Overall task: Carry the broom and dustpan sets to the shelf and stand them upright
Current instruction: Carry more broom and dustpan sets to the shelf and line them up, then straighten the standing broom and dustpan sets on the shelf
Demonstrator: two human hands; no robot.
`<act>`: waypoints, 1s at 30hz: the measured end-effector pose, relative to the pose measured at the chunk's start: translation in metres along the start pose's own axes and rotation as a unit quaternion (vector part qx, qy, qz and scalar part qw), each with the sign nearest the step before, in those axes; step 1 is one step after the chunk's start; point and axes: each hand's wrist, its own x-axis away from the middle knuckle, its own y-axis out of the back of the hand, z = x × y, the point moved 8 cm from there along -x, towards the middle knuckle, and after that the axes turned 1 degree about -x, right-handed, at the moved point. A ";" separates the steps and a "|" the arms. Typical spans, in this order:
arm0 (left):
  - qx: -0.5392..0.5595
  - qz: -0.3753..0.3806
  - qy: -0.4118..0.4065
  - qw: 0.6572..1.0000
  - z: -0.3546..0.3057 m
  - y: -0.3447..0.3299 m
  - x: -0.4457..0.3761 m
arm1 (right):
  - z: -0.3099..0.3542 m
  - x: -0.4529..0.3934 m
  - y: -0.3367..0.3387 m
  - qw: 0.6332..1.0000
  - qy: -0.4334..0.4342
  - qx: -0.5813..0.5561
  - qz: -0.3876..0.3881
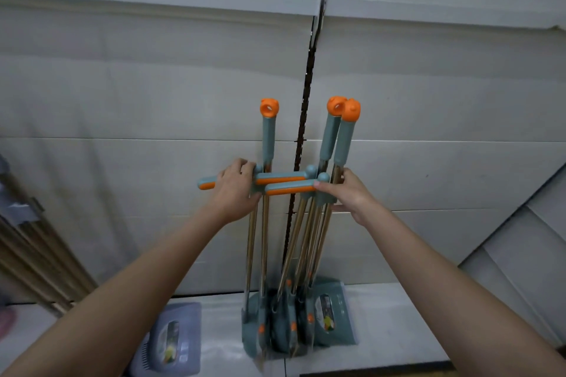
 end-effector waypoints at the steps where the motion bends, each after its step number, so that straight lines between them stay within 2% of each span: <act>1: 0.008 -0.014 -0.007 1.000 -0.003 0.002 0.001 | -0.001 0.002 0.001 1.000 -0.003 0.000 -0.004; 4: 0.022 -0.040 -0.027 0.999 -0.014 0.002 0.003 | -0.007 0.011 0.008 0.999 -0.022 0.020 -0.022; 7: 0.016 -0.041 -0.051 0.998 -0.019 -0.001 0.007 | -0.021 0.021 0.011 0.992 -0.072 0.103 -0.015; 9: 0.022 -0.036 -0.062 0.997 -0.017 -0.002 0.012 | -0.034 0.027 0.001 0.983 -0.107 0.147 0.038; 11: 0.035 -0.038 -0.074 0.996 -0.012 0.000 0.019 | -0.036 0.034 -0.020 0.975 -0.107 0.166 0.098; 17: 0.048 -0.066 -0.071 0.994 0.025 0.015 0.034 | 0.004 0.052 -0.115 0.955 0.002 0.158 0.250; 19: 0.047 -0.086 -0.046 0.994 0.045 0.025 0.039 | 0.021 0.057 -0.145 0.946 0.031 0.144 0.288; 23: 0.051 -0.101 0.055 0.992 0.090 0.045 0.062 | 0.042 0.060 -0.200 0.931 0.059 0.085 0.351; 30: -0.045 -0.092 0.211 0.972 0.167 0.080 0.143 | 0.059 0.081 -0.294 0.896 0.066 0.018 0.438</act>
